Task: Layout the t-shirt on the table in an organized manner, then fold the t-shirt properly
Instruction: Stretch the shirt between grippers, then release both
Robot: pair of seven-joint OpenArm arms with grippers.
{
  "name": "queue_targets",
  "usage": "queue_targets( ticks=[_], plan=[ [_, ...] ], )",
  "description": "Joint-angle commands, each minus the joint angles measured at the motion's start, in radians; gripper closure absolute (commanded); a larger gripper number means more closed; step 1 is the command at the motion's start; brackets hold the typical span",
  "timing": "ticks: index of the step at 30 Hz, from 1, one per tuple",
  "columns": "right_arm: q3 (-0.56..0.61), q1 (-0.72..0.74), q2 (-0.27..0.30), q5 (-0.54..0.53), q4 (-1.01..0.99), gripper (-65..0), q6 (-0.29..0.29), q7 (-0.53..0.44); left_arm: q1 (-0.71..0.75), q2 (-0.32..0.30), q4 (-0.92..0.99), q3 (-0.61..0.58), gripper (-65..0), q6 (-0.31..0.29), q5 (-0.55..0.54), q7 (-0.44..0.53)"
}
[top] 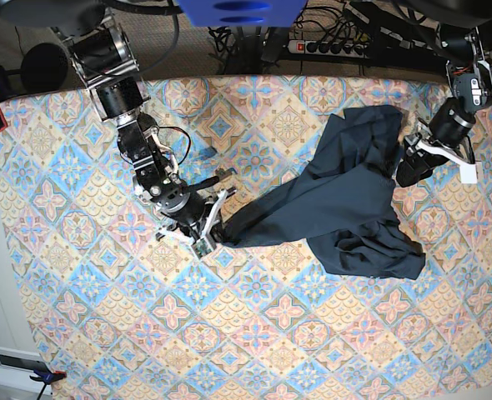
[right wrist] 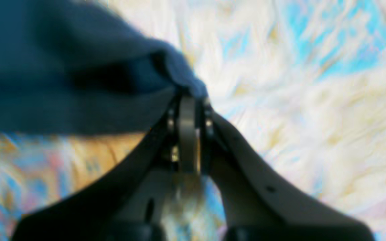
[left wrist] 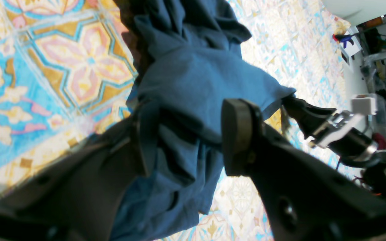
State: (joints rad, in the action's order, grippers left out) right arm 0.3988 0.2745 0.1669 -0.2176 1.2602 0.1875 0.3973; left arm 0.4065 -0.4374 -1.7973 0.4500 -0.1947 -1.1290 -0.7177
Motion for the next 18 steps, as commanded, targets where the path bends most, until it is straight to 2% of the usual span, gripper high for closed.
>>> queue_targets(
  ticks=[1, 7, 10, 12, 14, 18],
  plan=[
    [-0.057, 0.027, 0.024, -0.009, 0.066, 0.0, -0.009, -0.041, -0.002, -0.016, -0.017, 0.005, -29.7, -0.009, -0.013, 0.016],
    [-0.275, -0.106, 0.11, -0.01, 0.246, 0.0, -0.009, -0.039, -0.002, -0.016, -0.017, 0.003, -29.7, -0.009, -0.013, 0.016],
    [-0.392, -0.163, 0.176, -0.01, 0.299, 0.0, -0.007, -0.039, -0.002, -0.016, -0.017, 0.003, -29.7, -0.009, -0.012, 0.016],
    [-0.489, -0.195, 0.205, -0.01, 0.324, 0.0, 0.027, -0.039, -0.002, -0.016, -0.016, 0.003, -29.7, -0.009, -0.01, 0.016],
    [-0.596, -0.234, 0.214, -0.01, 0.339, 0.0, 0.05, -0.039, -0.005, -0.015, -0.014, 0.003, -29.7, -0.009, -0.01, 0.016],
    [-0.78, -0.288, 0.213, -0.01, 0.342, 0.0, 0.051, 0.005, -0.011, 0.019, -0.012, 0.003, -29.7, -0.009, 0.045, 0.019]
  ],
)
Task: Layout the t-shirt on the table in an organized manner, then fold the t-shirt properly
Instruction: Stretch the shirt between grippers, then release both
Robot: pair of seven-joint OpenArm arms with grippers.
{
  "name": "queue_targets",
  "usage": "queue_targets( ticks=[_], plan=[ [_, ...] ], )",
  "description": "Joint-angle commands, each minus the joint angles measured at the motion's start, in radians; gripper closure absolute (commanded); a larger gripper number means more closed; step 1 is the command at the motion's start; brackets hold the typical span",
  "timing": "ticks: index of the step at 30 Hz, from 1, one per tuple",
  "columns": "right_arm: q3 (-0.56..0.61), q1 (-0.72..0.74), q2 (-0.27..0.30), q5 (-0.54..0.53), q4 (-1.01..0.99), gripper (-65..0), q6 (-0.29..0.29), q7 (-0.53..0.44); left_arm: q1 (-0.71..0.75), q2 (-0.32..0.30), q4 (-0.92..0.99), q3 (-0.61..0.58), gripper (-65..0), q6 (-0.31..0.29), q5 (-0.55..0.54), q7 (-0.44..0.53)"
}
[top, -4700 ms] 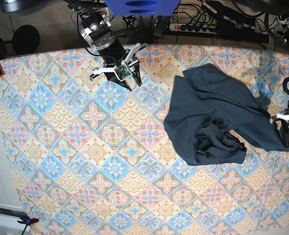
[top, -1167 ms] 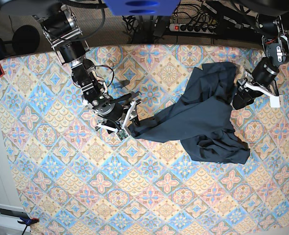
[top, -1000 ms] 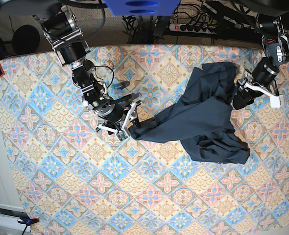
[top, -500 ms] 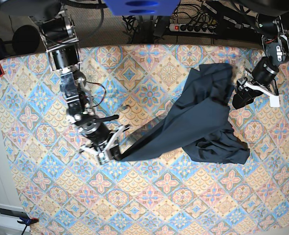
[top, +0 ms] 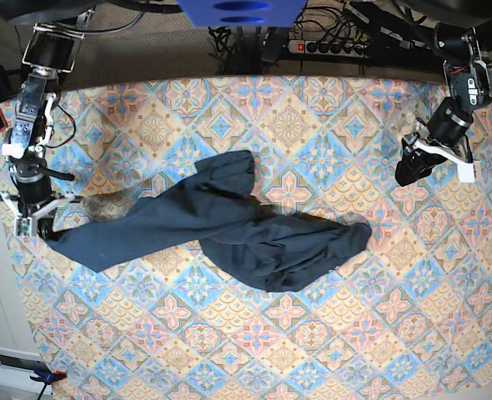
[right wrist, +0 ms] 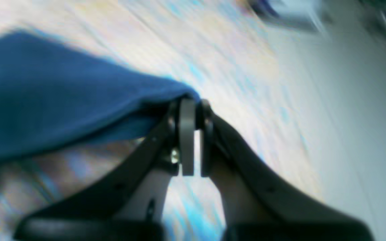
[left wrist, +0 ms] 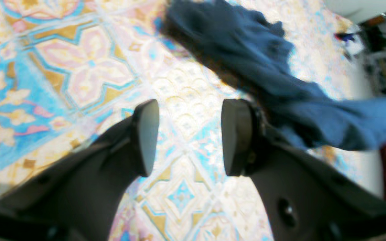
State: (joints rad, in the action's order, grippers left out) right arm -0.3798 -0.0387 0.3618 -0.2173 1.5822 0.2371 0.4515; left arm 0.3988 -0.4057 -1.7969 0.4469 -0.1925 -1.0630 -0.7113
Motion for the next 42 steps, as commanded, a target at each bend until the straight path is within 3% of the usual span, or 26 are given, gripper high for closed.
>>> queue_targets(
  ticks=[1, 5, 11, 14, 18, 20, 28, 32, 35, 38, 40, 42],
  plan=[
    [-0.044, 0.02, 0.018, -0.011, 0.02, 0.0, 0.002, -0.033, -0.011, -0.002, -0.013, 0.007, -29.7, -0.011, 0.007, 0.012],
    [-0.17, -0.023, 0.018, -0.011, 0.02, 0.0, 0.002, 0.005, -0.059, 0.063, -0.013, 0.005, -29.7, -0.011, 0.125, 0.009],
    [-0.183, -0.108, 0.016, -0.008, 0.037, -0.3, 0.002, 0.016, -0.156, 0.103, -0.011, -0.11, -29.7, -0.009, 0.28, 0.012],
    [-0.173, -0.155, 0.015, -0.008, 0.128, -5.9, 0.002, 0.019, -0.219, 0.123, -0.002, -0.188, -29.7, -0.008, 0.346, 0.014],
    [-0.097, -0.186, 0.013, -0.008, 0.263, -18.4, 0.002, 0.022, -0.321, 0.184, 0.087, -0.251, -29.7, -0.006, 0.422, 0.014],
    [-0.058, -0.195, 0.013, -0.008, 0.307, -21.7, 0.002, 0.022, -0.367, 0.21, 0.159, -0.27, -29.7, -0.006, 0.433, 0.014],
    [0.083, -0.201, 0.013, -0.006, 0.353, -21.2, 0.002, 0.017, -0.564, 0.344, 0.461, -0.303, -29.7, -0.006, 0.43, 0.018],
    [0.11, -0.203, 0.012, -0.006, 0.37, -21.2, 0.002, 0.017, -0.656, 0.414, 0.618, -0.303, -29.6, -0.011, 0.43, 0.083],
    [0.112, -0.203, 0.012, -0.006, 0.372, -21.2, 0.002, 0.017, -0.694, 0.449, 0.673, -0.303, -21.4, -0.025, 0.422, 0.086],
    [0.112, -0.203, 0.012, -0.006, 0.373, -21.2, 0.002, 0.017, -0.703, 0.454, 0.667, -0.299, -0.2, -0.055, 0.419, 0.086],
    [0.112, -0.203, 0.012, -0.006, 0.373, -21.2, 0.002, 0.017, -0.705, 0.439, 0.658, -0.291, -0.5, -0.052, 0.419, 0.089],
    [0.112, -0.203, 0.012, -0.006, 0.373, -21.2, 0.002, 0.017, -0.694, 0.376, 0.598, -0.242, -1.1, -0.052, 0.418, 0.086]
  ],
)
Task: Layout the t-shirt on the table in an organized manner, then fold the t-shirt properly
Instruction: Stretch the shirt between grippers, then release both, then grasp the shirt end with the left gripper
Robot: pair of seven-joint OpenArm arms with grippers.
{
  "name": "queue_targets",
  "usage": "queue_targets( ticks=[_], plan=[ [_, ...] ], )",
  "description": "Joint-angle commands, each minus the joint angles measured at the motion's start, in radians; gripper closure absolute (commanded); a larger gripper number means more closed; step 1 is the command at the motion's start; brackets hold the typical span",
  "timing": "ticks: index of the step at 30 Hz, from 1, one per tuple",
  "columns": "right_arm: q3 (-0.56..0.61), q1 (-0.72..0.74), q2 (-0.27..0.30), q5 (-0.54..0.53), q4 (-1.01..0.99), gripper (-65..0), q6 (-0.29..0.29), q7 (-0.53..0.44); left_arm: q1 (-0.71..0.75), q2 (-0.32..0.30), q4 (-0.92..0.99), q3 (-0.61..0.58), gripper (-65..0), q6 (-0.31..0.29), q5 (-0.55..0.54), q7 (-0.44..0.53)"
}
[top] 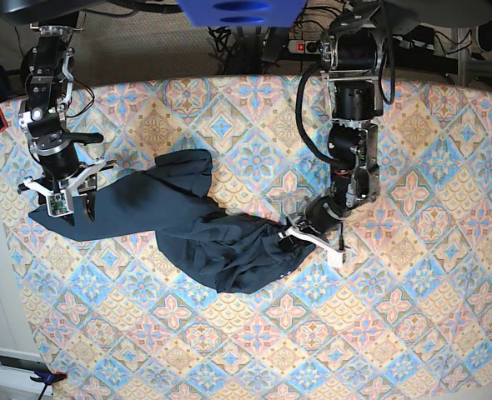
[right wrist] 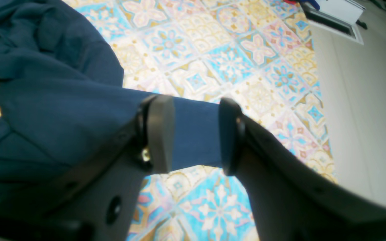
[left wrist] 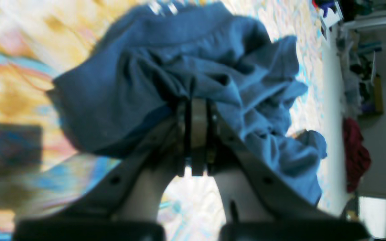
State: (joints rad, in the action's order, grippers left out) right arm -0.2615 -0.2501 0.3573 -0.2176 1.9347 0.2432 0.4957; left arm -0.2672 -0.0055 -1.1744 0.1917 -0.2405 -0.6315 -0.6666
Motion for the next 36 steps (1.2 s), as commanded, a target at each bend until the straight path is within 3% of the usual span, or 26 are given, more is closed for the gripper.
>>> queue_targets(
  ticks=[1, 5, 11, 17, 20, 24, 28, 31, 36],
  plan=[
    [-0.005, 0.008, 0.016, -0.006, 0.021, -21.2, -0.005, -0.027, -0.014, -0.049, -0.049, 0.047, 0.0, -0.004, -0.014, 0.04],
    [0.011, 0.008, 0.016, -0.007, 0.019, -21.2, -0.005, -0.027, -0.004, -0.189, -0.086, 0.194, 0.0, -0.004, -0.038, 0.04],
    [0.095, 0.008, 0.016, -0.007, 0.019, -21.2, -0.005, -0.027, 0.029, -0.42, -0.085, 0.315, 0.0, -0.006, -0.235, 0.006],
    [0.149, 0.008, 0.016, -0.006, 0.019, -21.2, -0.005, -0.027, 0.026, -0.554, -0.088, 0.483, 0.0, -0.006, -0.324, 0.0],
    [0.175, 0.008, 0.016, -0.006, 0.021, -21.2, -0.005, -0.027, 0.027, -0.6, -0.088, 0.469, 0.0, -0.006, -0.376, -0.003],
    [0.218, 0.008, 0.016, -0.004, 0.022, -21.2, -0.005, -0.027, 0.082, -0.597, -0.088, 0.404, 0.0, -0.006, -0.439, -0.075],
    [0.219, 0.008, 0.016, -0.004, 0.022, -21.2, -0.005, -0.027, 0.159, -0.499, -0.088, 0.403, -1.7, -0.007, -0.497, -0.143],
    [0.219, 0.008, 0.016, -0.004, 0.038, -21.2, -0.005, -0.027, 0.194, -0.445, -0.089, 0.403, -9.3, -0.01, -0.499, -0.173],
    [0.219, 0.008, 0.016, -0.004, 0.047, -21.2, -0.005, -0.027, 0.223, -0.402, -0.088, 0.406, -27.5, -0.007, -0.494, -0.147]
  ],
)
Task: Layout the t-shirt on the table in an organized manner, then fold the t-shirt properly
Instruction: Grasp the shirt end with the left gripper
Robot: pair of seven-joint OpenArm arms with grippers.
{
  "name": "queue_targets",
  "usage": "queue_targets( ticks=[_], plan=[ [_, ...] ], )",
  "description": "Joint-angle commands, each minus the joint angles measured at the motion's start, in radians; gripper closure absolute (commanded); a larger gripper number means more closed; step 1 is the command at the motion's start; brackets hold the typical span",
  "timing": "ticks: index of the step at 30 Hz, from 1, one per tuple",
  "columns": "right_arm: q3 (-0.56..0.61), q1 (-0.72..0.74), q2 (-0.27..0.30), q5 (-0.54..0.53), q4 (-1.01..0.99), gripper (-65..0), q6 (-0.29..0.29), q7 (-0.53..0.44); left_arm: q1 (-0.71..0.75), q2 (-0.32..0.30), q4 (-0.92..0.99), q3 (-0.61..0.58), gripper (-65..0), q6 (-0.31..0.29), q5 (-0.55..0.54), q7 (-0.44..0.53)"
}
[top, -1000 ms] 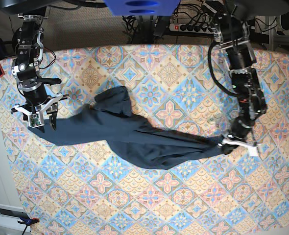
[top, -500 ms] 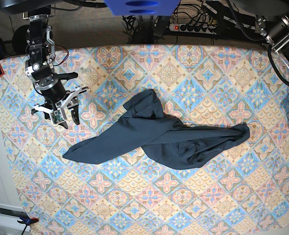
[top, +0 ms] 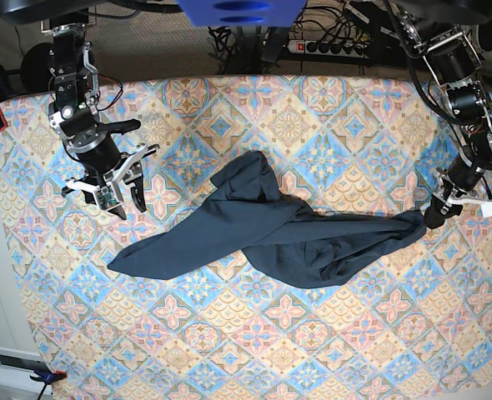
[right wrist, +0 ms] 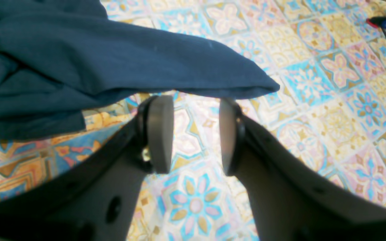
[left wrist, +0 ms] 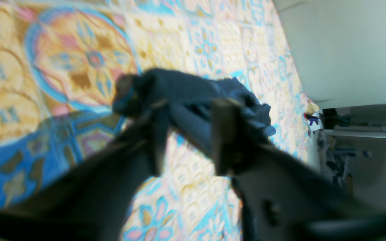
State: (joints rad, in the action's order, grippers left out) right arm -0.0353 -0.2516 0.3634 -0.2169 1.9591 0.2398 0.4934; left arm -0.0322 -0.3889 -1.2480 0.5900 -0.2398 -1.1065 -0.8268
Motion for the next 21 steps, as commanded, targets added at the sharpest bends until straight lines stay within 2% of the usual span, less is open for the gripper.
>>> queue_targets(
  ticks=[1, 4, 11, 16, 21],
  plan=[
    [-0.007, 0.01, 0.01, -0.005, 0.023, -21.2, -0.001, -0.025, -0.011, -0.009, -0.012, 0.008, -30.3, -0.008, -0.017, 0.036],
    [-0.007, 0.01, 0.01, -0.005, 0.024, -21.2, -0.001, -0.025, -0.015, 0.001, -0.011, 0.006, -32.4, -0.008, -0.017, 0.062],
    [-0.007, 0.01, 0.01, -0.005, 0.026, -21.2, -0.001, -0.025, -0.076, 0.087, 0.026, 0.005, -32.2, -0.005, -0.014, 0.067],
    [-0.007, 0.01, 0.01, -0.005, 0.026, -21.2, -0.001, -0.025, -0.154, 0.094, 0.199, 0.006, -32.2, -0.005, -0.024, 0.077],
    [-0.013, 0.01, 0.01, -0.005, 0.026, -21.2, -0.001, -0.025, -0.162, 0.094, 0.244, 0.006, -32.2, -0.005, -0.024, 0.143]
  ],
)
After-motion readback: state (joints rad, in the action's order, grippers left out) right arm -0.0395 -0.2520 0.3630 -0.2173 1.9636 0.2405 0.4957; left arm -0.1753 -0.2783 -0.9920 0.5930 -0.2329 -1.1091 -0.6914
